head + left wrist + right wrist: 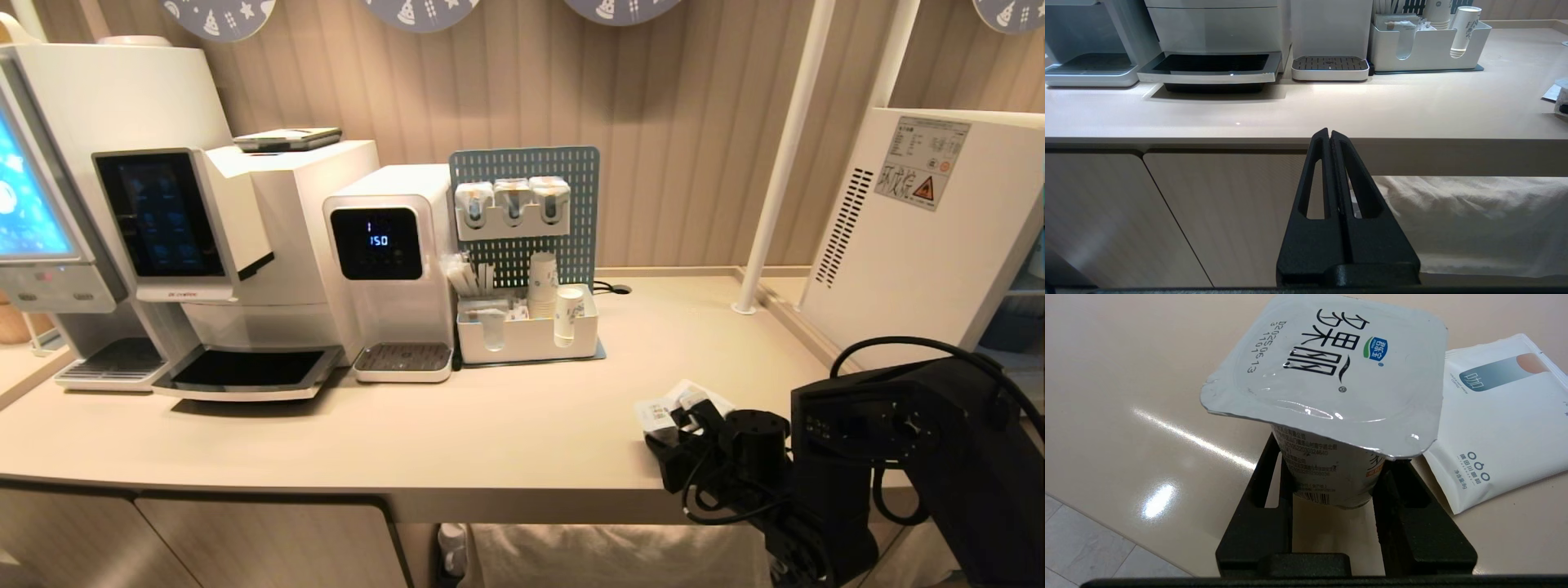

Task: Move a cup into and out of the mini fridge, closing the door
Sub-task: Place the yoghurt on the table

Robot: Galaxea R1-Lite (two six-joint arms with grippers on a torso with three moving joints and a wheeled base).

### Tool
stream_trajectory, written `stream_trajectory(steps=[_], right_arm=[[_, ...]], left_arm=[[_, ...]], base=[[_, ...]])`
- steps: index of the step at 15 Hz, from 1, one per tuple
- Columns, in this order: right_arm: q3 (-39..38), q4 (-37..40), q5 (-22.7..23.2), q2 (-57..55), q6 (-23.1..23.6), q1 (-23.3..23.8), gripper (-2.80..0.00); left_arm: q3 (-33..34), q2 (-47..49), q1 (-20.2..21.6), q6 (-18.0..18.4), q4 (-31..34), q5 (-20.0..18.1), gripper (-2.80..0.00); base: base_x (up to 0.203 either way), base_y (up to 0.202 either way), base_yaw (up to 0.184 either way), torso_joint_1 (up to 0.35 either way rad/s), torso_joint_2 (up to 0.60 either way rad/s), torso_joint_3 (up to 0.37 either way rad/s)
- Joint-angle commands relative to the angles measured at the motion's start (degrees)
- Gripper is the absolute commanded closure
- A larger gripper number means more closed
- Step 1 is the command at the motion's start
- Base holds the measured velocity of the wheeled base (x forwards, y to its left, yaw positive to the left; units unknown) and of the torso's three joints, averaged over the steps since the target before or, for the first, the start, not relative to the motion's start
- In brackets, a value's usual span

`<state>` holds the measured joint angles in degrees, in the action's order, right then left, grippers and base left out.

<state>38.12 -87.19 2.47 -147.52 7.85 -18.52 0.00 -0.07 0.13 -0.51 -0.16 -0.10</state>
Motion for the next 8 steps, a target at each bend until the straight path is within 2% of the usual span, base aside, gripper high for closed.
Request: stream_trajectory(steps=[1, 8], right_arm=[[0.11, -0.48, -0.18, 0.21, 0.06, -0.03, -2.80], [-0.07, -0.48, -0.20, 0.12, -1.51, -0.03, -2.80]], left_arm=[[0.18, 0.07, 0.04, -0.02, -0.02, 0.01, 0.00], [0.18, 0.07, 0.04, -0.02, -0.02, 0.01, 0.00]], base=[[0.000, 0.000, 0.000, 0.000, 0.00, 0.000], [0.000, 0.000, 0.000, 0.000, 0.00, 0.000]])
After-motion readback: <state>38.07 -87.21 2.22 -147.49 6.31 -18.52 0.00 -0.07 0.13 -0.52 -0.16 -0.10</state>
